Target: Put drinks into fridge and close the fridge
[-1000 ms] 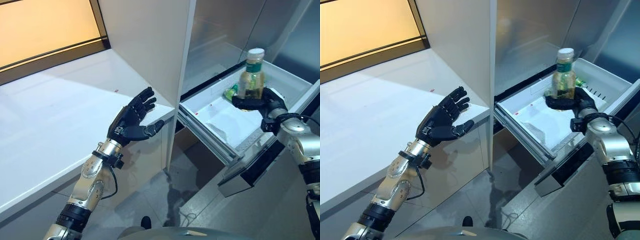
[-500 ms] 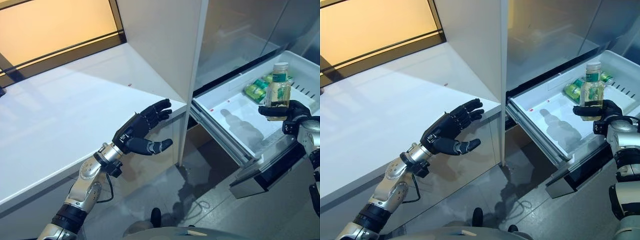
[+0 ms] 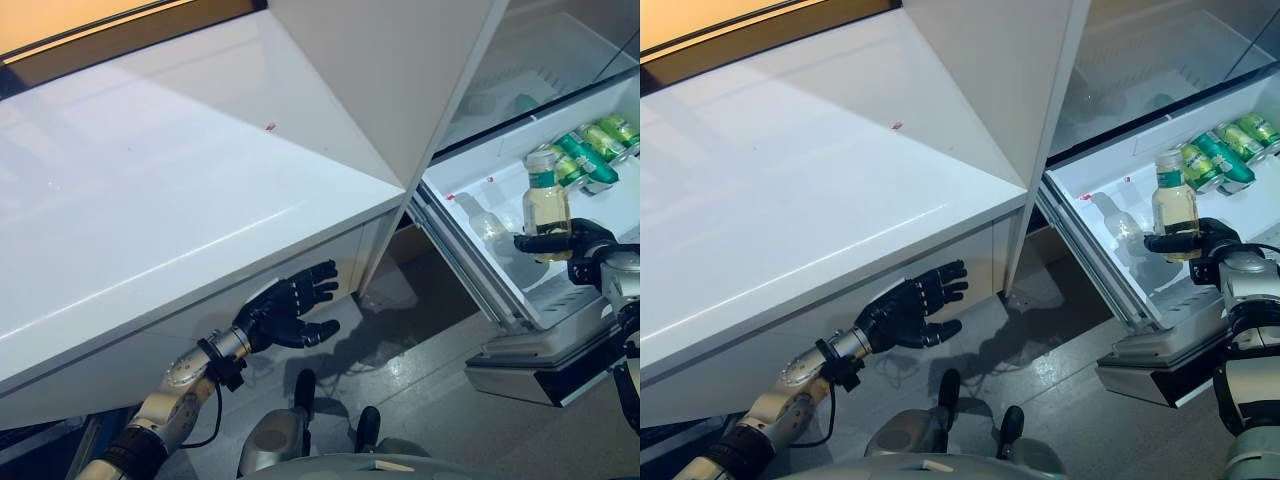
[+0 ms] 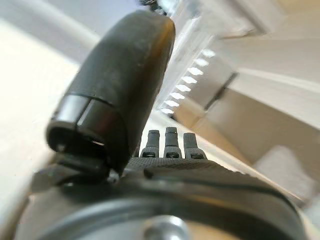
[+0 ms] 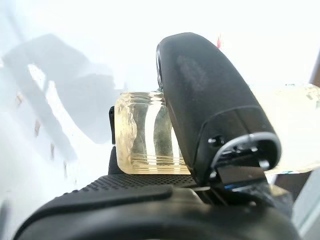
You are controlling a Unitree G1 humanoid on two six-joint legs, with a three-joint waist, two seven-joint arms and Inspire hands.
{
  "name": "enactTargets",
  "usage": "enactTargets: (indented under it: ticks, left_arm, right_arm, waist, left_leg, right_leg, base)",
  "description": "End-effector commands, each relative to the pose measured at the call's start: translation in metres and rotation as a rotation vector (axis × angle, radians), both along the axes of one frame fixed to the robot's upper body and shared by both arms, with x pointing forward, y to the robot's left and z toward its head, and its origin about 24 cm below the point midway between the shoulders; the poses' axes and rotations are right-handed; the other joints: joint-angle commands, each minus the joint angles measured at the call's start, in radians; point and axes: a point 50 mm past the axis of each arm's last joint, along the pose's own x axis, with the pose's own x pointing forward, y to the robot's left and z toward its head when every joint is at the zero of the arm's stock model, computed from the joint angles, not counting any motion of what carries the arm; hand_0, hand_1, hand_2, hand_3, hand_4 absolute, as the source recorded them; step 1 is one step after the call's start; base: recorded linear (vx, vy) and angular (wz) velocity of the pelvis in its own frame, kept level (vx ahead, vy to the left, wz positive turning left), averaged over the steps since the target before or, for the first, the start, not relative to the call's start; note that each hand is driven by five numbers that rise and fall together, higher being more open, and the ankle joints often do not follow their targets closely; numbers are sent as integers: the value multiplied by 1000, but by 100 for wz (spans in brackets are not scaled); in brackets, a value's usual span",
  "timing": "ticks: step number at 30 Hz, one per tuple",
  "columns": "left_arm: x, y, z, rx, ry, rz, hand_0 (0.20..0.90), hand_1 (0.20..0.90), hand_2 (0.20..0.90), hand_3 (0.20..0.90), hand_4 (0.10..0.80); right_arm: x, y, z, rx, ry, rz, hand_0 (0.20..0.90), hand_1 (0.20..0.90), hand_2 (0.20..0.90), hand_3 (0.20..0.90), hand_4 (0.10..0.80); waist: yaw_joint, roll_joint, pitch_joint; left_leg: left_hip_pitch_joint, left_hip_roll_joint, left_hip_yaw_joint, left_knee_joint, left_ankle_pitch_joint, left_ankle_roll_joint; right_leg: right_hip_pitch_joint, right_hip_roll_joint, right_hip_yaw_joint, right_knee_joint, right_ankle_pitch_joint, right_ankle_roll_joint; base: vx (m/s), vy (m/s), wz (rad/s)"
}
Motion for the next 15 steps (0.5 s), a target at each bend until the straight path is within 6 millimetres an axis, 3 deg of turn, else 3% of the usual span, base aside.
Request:
enactTargets:
  ticks: [1, 5, 8, 10, 13, 15]
  left_arm:
    - [3, -45, 55, -327, -98, -339, 900, 900, 900, 900, 800]
    - [-13, -74, 36, -396, 157, -522, 900, 900, 900, 900, 800]
    - [-24, -83, 16, -374, 298, -555, 900, 900, 900, 900, 800]
    - [-28, -83, 5, -361, 358, -547, 900, 900, 900, 900, 800]
    - [-35, -68, -36, -188, 469, -406, 900, 900, 900, 900, 800]
    - [-37, -57, -52, -115, 495, -349, 900, 900, 900, 900, 800]
  right_arm:
    - [11, -13, 64, -137, -162, 37, 300, 300, 300, 200, 100]
    - [15, -13, 61, -150, -100, 24, 300, 300, 300, 200, 100]
    - [17, -12, 61, -163, -59, 15, 300, 300, 300, 200, 100]
    - [17, -12, 61, -178, -36, 12, 300, 300, 300, 200, 100]
    - [19, -12, 66, -244, 37, 8, 300, 300, 300, 200, 100]
    - [20, -12, 69, -265, 49, 10, 300, 300, 300, 200, 100]
  waist:
    - [-2, -17, -82]
    - [-8, -13, -65]
    - [-9, -8, -45]
    - [-8, -5, -37]
    - [-3, 3, 2]
    - [0, 7, 19]
  left_leg:
    - [-20, -12, 46, 132, -159, 18]
    - [-22, -9, 46, 138, -165, 20]
    - [-38, -9, 49, 148, -167, 21]
    - [-45, -9, 49, 151, -166, 21]
    - [-88, -9, 53, 175, -163, 23]
    - [-107, -8, 55, 184, -161, 24]
  right_leg:
    - [-114, 17, 6, 121, -17, 0]
    - [-121, 17, 18, 130, -17, 3]
    - [-137, 17, 26, 137, -15, 4]
    - [-143, 17, 29, 139, -13, 4]
    - [-177, 16, 33, 150, -9, 2]
    - [-190, 15, 35, 153, -6, 3]
  base:
    - [20, -46, 13]
    - [-18, -27, 12]
    - [-64, -20, -1]
    - [-74, -13, -5]
    - [-129, -25, -5]
    - [-92, -22, -4]
